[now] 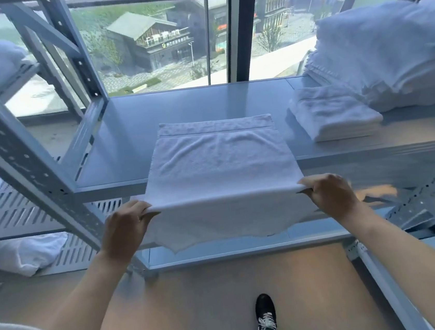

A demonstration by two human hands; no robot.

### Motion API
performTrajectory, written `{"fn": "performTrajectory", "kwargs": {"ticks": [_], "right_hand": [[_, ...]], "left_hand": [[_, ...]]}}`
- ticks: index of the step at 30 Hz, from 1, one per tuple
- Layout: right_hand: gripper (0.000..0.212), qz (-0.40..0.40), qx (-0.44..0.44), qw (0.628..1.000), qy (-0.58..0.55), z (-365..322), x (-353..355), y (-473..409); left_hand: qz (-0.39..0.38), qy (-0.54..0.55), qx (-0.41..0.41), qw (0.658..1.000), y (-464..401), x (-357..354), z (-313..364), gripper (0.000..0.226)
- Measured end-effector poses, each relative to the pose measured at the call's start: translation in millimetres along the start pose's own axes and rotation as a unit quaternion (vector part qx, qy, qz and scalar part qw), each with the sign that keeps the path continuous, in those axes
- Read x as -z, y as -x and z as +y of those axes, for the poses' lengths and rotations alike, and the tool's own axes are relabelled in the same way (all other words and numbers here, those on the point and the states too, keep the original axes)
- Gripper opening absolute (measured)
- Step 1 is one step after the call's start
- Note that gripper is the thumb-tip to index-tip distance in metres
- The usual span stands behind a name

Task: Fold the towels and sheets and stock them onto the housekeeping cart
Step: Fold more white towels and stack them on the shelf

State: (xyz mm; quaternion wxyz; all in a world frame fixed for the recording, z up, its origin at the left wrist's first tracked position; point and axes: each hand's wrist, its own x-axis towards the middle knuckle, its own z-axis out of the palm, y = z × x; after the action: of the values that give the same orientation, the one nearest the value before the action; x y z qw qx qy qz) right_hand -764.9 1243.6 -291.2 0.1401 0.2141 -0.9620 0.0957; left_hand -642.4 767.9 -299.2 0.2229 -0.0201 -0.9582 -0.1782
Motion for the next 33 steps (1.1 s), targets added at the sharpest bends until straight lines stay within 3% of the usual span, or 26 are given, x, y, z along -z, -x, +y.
{"fn": "performTrajectory", "kwargs": {"ticks": [3,6,13,17,23,30,33], "right_hand": [[0.018,-0.016,-0.027,0.999,-0.001,-7.4,7.3,23.2],[0.029,-0.035,-0.040,0.999,0.005,-2.9,14.8,43.5],[0.030,-0.020,-0.095,0.995,0.012,22.8,36.9,85.0],[0.020,-0.040,-0.141,0.989,0.000,42.5,52.3,110.0],[0.026,-0.051,-0.191,0.980,-0.004,75.9,67.9,147.1],[0.023,-0.041,-0.183,0.981,-0.048,120.2,58.4,123.0],[0.006,-0.028,-0.149,0.987,-0.055,139.1,46.9,88.8]], "left_hand": [[0.004,0.015,-0.013,1.000,18.4,12.4,9.2,0.009],[-0.011,0.043,-0.027,0.999,28.7,14.3,18.9,0.013],[-0.035,0.095,-0.035,0.994,37.9,-11.2,50.1,0.017],[-0.060,0.117,-0.048,0.990,29.7,-36.2,74.9,0.018],[-0.087,0.133,-0.086,0.984,2.2,-69.6,116.0,0.015],[-0.077,0.098,-0.075,0.989,-43.7,-92.0,135.0,0.013],[-0.064,0.076,-0.054,0.994,-60.6,-92.1,133.2,0.014]]}}
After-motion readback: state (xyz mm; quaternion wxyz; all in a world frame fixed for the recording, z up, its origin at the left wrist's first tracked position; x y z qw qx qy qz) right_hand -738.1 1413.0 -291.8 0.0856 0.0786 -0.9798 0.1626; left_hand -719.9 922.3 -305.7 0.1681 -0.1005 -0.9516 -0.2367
